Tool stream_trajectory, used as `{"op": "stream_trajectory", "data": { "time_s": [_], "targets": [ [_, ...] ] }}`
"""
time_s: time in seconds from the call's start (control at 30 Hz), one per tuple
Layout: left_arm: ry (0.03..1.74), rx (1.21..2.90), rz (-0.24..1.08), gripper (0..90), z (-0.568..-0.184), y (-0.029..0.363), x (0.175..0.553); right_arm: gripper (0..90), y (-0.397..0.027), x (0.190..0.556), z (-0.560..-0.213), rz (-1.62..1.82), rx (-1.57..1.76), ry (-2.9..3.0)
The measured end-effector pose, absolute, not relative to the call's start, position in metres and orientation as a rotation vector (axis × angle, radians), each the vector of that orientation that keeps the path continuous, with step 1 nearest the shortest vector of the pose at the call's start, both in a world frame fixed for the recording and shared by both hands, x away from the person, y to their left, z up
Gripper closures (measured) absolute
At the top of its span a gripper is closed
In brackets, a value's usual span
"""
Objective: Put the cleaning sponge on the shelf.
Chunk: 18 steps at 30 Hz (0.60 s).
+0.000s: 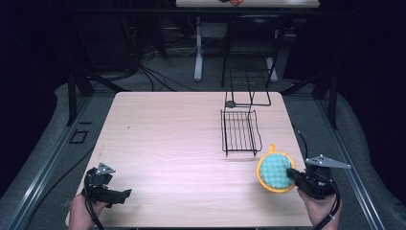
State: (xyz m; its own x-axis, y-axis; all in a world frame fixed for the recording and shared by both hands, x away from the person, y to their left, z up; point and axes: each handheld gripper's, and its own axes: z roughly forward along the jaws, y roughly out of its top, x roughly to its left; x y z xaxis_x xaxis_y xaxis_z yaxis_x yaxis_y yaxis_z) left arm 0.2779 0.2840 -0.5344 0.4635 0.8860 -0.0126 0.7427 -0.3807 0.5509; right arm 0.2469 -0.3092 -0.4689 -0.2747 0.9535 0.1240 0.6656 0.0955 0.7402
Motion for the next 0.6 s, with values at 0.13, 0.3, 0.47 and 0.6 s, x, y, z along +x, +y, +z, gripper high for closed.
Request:
{"op": "stream_trajectory", "data": {
  "time_s": [0.13, 0.3, 0.47, 0.6],
  "targets": [
    [1.357, 2.232, 0.395, 0.3, -0.535, 0.284, 0.278, 89.2, -0.307, 0.25, -0.466, 1.013, 1.577, 1.992],
    [1.361, 2.228, 0.395, 0.3, -0.535, 0.284, 0.278, 89.1, -0.303, 0.255, -0.462, 1.021, 1.563, 1.993],
    [1.358, 2.234, 0.392, 0.3, -0.535, 0.284, 0.278, 89.2, -0.3, 0.258, -0.46, 1.026, 1.554, 1.999],
    [1.359, 2.228, 0.394, 0.3, -0.535, 0.284, 0.277, 89.2, -0.296, 0.262, -0.458, 1.03, 1.545, 2.002]
  ]
}}
